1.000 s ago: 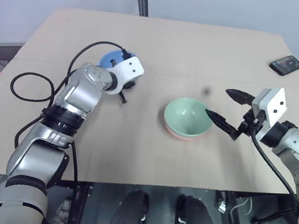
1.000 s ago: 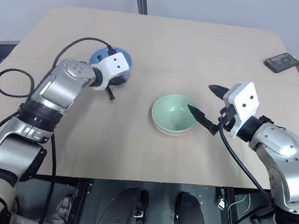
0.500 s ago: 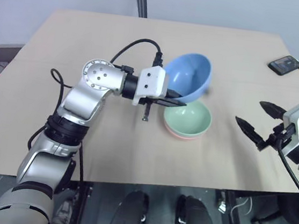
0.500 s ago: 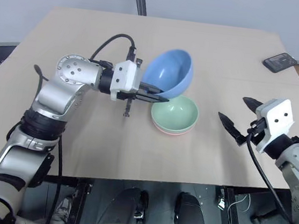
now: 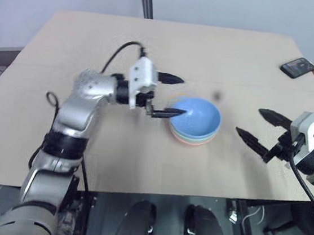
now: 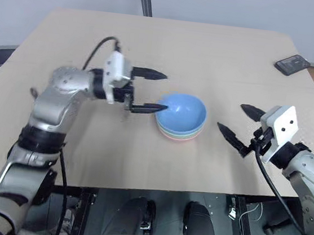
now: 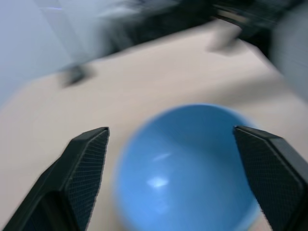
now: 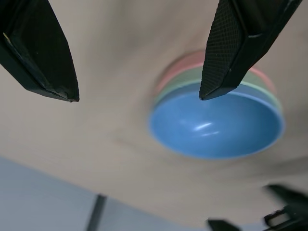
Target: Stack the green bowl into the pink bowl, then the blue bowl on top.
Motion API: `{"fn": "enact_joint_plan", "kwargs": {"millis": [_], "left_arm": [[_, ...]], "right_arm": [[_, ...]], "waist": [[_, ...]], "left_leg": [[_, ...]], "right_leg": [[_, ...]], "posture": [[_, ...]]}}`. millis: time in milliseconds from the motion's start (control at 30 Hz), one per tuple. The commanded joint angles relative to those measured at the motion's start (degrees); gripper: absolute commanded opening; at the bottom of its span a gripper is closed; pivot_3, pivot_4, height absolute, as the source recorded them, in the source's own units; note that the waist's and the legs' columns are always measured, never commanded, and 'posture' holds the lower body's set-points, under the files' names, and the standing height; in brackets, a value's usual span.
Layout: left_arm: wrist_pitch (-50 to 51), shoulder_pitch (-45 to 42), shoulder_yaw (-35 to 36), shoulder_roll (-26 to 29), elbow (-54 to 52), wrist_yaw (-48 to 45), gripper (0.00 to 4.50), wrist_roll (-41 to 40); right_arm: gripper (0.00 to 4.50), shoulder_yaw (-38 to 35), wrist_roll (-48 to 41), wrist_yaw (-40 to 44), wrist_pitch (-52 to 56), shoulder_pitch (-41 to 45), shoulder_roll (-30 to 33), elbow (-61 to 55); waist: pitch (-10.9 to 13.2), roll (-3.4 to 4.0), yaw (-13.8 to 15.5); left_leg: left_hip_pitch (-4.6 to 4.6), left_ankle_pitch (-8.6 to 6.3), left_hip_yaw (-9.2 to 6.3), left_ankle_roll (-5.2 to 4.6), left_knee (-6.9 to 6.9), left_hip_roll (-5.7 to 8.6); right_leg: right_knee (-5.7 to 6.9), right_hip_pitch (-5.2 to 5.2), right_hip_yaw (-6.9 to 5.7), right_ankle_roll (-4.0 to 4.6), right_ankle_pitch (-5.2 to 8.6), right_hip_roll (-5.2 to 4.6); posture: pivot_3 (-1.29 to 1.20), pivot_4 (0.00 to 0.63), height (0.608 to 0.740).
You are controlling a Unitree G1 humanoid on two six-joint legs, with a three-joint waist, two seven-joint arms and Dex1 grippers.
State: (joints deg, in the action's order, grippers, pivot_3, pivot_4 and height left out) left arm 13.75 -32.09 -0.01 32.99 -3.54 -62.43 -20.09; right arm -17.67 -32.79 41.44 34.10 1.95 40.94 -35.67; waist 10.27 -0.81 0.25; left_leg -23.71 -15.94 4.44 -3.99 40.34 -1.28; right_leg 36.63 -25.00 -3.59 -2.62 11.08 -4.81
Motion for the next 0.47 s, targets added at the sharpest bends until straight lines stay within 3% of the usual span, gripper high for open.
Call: {"fn": "enact_joint_plan", "kwargs": {"millis": [33,200,467], "left_arm": [[5.0,10.51,9.28,1.78,-7.05,3.69,4.48,-6.74],[6.06,24.39,17.63,4.01,-13.87,6.21,4.48,-9.64],[9.0,37.9,26.87,9.61,-23.25,6.61,4.48,-13.41]], "right_arm": [[4.34,-1.75,-3.0,7.15,-2.23,0.49,2.59,5.46],[4.34,-5.2,-3.26,14.65,-4.65,-3.3,6.43,10.3],[4.34,-9.6,-2.57,21.3,-8.27,-7.7,11.12,14.98]], "waist": [[0.01,-0.04,-0.06],[0.01,-0.05,0.89],[-0.04,-0.02,0.76]], "left_leg": [[0.0,-0.01,0.0,-0.02,0.0,-0.01],[-0.04,-0.02,-0.13,-0.03,0.01,0.02],[0.09,-0.06,-0.19,-0.07,0.02,0.02]], "right_leg": [[0.01,0.0,0.0,0.0,0.0,-0.02],[-0.02,0.05,-0.15,0.01,0.01,-0.13],[-0.15,0.26,-0.23,0.23,0.14,-0.18]], "posture": [[0.0,0.15,0.74],[0.0,0.15,0.74],[0.0,0.15,0.74]]}}
